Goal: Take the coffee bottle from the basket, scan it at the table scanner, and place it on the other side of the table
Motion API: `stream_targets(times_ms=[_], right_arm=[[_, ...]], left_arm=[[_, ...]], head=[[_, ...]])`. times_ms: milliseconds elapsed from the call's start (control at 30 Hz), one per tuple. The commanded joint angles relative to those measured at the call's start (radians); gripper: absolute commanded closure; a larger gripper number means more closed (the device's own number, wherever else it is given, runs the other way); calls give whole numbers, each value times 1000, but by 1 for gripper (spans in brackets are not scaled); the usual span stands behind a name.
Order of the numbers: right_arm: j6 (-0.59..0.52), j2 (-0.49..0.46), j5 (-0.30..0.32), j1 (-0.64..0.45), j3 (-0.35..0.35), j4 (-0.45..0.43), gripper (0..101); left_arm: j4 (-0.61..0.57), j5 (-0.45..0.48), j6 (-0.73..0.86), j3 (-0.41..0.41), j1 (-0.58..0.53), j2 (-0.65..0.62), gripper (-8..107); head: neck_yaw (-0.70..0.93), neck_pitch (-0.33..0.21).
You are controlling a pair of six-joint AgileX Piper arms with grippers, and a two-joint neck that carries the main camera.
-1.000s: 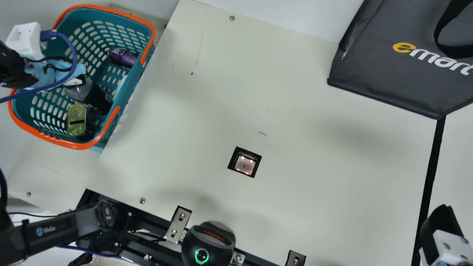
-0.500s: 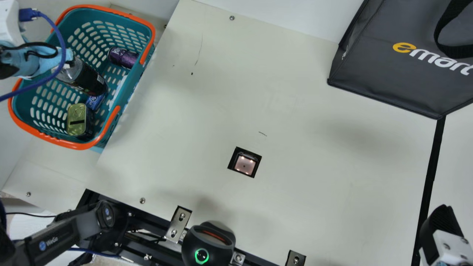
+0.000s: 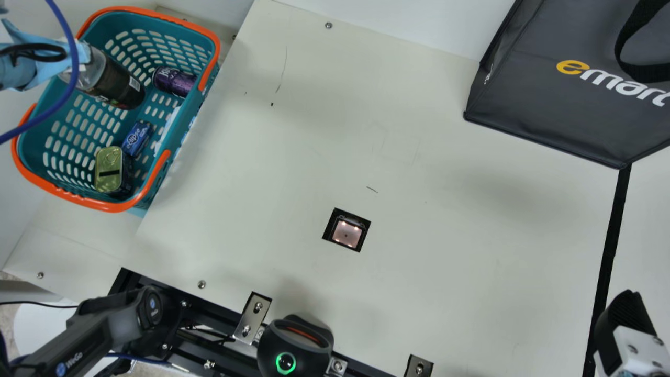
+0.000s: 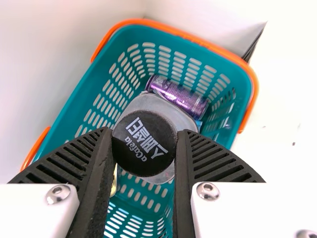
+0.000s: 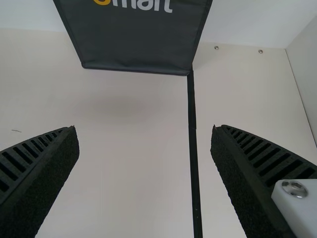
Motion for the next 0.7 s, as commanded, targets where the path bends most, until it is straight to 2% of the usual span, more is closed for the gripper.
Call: stream_targets(times_ms=[0, 333, 667], right_arm=[[0, 0, 0, 0, 0, 0, 6], [0, 0, 0, 0, 0, 0, 6], [0, 0, 0, 0, 0, 0, 6]], left_arm=[[15, 12, -36, -17, -32, -9, 107], [117, 75, -213, -91, -241, -46, 107], [229, 120, -412, -123, -502, -31, 107]], head=[[4, -29], [4, -29], [4, -29]])
